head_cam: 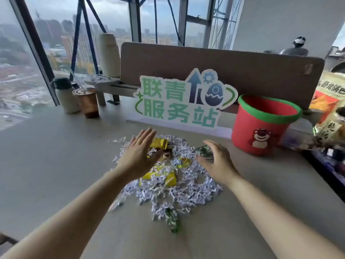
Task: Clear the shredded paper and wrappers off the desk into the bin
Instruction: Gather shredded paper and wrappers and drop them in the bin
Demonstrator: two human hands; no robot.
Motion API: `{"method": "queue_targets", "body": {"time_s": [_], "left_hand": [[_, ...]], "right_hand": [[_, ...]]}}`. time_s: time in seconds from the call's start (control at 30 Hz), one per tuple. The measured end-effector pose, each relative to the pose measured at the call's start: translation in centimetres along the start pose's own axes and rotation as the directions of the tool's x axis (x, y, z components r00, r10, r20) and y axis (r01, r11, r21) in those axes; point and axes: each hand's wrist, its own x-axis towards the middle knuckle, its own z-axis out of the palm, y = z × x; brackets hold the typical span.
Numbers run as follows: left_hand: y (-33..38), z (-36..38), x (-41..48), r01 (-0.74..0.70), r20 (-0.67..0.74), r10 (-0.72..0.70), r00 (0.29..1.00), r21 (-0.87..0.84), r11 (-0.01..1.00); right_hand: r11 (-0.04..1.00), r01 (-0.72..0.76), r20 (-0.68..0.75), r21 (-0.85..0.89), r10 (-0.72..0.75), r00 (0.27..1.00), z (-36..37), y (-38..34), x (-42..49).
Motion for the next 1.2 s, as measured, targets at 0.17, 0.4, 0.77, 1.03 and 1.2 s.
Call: {"method": "queue_targets", "body": {"time_s": [0.17, 0.4, 0.77, 1.03, 1.2], "left_hand": [[-0.4, 3.6, -7.6, -0.003, 0.071, -0.001, 0.997, 0.049, 0.999], [0.9, 4.2, -9.9, -0.021, 0.11, -0.005, 0.994, 0.232, 0.973], [1.7, 6.4, -4.1, -0.054, 0.19, 0.01, 0.982, 0.23, 0.972], [2.2, 7.3, -2.2, -0.131, 0.099, 0.117, 0.988, 0.141, 0.981], [2.4, 7.2, -2.1, -0.144, -0.018, 0.145, 0.989, 0.065, 0.987]], "right_hand": [[0.995, 0.057, 0.022, -0.079, -0.055, 0.998, 3.7, 1.4, -4.8], [0.971, 0.055, 0.109, -0.231, -0.03, 0.994, 4.2, 1.4, -6.9], [0.951, 0.086, 0.116, -0.296, -0.054, 0.992, 4.0, 2.2, -3.6], [0.979, 0.159, 0.08, -0.128, -0.15, 0.985, 4.3, 2.7, -2.1], [0.992, 0.122, 0.084, -0.016, -0.121, 0.989, 3.8, 2.2, -2.4]]}}
